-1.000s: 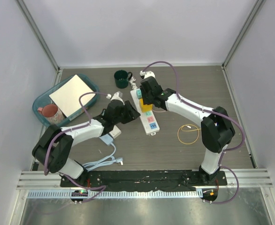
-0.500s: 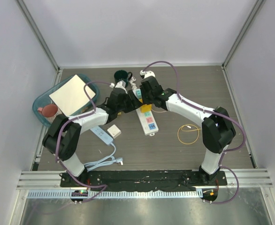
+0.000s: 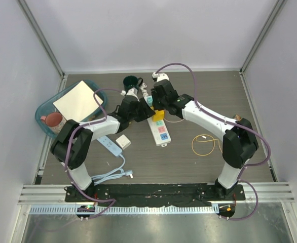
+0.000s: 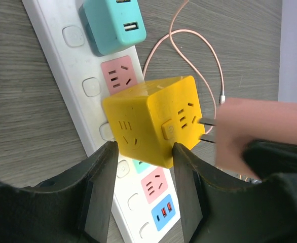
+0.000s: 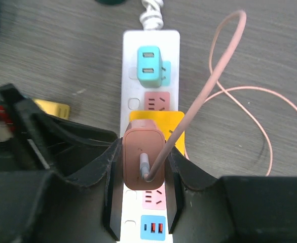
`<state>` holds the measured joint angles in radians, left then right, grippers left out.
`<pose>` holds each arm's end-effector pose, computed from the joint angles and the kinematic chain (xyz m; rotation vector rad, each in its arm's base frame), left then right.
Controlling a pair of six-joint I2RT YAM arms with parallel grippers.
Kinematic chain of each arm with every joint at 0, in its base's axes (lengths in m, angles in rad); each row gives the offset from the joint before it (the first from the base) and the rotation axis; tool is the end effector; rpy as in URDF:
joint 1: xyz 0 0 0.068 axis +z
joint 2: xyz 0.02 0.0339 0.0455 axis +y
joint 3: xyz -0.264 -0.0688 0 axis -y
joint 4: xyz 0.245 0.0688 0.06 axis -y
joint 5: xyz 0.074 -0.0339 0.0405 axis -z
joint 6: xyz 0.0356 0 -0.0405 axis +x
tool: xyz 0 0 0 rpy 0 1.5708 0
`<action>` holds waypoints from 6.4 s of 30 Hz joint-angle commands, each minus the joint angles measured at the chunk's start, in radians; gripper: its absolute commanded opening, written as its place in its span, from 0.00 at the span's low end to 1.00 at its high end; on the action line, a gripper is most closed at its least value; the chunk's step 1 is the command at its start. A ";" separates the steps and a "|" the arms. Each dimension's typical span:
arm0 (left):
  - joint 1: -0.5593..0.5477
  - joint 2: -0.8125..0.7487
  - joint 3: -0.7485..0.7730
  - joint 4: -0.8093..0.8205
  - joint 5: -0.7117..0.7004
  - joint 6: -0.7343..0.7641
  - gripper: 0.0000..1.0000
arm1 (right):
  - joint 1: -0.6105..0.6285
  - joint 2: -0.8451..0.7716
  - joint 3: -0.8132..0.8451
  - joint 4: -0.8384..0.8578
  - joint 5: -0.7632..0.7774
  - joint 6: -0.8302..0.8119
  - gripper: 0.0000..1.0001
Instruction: Pull the plug off the socket
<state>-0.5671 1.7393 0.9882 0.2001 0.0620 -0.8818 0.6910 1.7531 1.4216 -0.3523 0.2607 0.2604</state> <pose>0.3173 -0.2047 0.1931 -0.3158 2.2407 -0.8911 0.3165 0.2498 0.2816 -0.3411 2.2107 0.2255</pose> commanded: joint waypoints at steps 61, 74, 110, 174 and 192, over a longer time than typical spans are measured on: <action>0.036 -0.672 -0.186 -0.452 -0.136 0.144 0.81 | -0.136 -0.064 0.059 -0.071 0.187 0.106 0.82; 0.036 -0.748 -0.279 -0.446 -0.168 0.083 0.81 | -0.019 0.106 0.122 -0.007 0.032 0.103 0.85; 0.006 -0.218 -0.289 0.082 0.127 -0.167 0.65 | -0.008 0.191 0.161 -0.123 0.057 0.111 0.10; -0.048 0.397 0.035 -0.413 -0.143 -0.115 0.31 | -0.147 0.005 0.051 0.035 -0.194 0.211 0.01; -0.050 0.436 0.059 -0.467 -0.202 -0.100 0.29 | -0.209 -0.027 0.060 0.044 -0.288 0.247 0.01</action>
<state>-0.6331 2.0056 1.1351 0.0853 0.1654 -1.0843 0.4740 1.8744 1.4357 -0.4267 0.1303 0.3992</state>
